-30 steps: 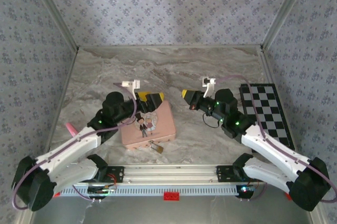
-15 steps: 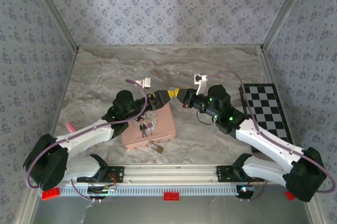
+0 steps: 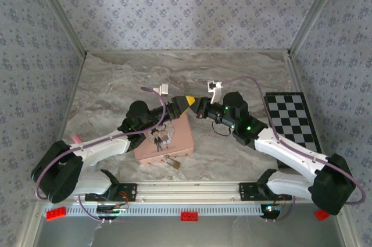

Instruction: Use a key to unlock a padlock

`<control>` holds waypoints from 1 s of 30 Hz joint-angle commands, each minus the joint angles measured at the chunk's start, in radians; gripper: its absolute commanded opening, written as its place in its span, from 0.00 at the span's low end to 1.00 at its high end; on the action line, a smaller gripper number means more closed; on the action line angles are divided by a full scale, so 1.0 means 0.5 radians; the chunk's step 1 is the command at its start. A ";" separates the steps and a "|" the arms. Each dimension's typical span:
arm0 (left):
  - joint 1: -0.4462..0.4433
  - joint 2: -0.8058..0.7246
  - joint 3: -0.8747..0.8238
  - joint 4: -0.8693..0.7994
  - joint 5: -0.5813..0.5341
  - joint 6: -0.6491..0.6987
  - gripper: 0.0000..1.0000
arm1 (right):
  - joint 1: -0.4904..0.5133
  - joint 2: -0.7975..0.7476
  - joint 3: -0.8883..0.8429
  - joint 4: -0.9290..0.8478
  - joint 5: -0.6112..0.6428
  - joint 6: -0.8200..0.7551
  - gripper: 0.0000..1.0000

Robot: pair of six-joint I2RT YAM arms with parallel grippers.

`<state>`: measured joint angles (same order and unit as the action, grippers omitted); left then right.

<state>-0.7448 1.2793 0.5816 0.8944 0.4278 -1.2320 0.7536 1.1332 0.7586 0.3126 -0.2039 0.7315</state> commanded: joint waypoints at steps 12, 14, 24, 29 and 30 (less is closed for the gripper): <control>-0.026 0.007 0.073 0.022 0.070 -0.009 1.00 | -0.026 -0.039 -0.006 -0.087 0.122 -0.190 0.00; -0.025 -0.007 0.072 -0.029 0.045 0.017 1.00 | -0.047 -0.079 -0.033 -0.108 0.129 -0.192 0.00; -0.019 0.001 0.086 -0.040 0.030 0.021 0.96 | -0.075 -0.129 -0.100 -0.107 0.073 -0.316 0.00; -0.013 0.018 0.075 -0.031 0.039 0.010 1.00 | -0.075 -0.113 -0.073 -0.058 0.010 -0.283 0.00; -0.013 0.030 0.076 -0.012 0.050 -0.001 1.00 | -0.072 -0.103 -0.061 -0.045 -0.011 -0.271 0.00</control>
<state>-0.7483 1.2831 0.5907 0.8574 0.4419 -1.2396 0.7193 1.0744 0.7177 0.2607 -0.1741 0.6010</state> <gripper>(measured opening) 0.997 0.051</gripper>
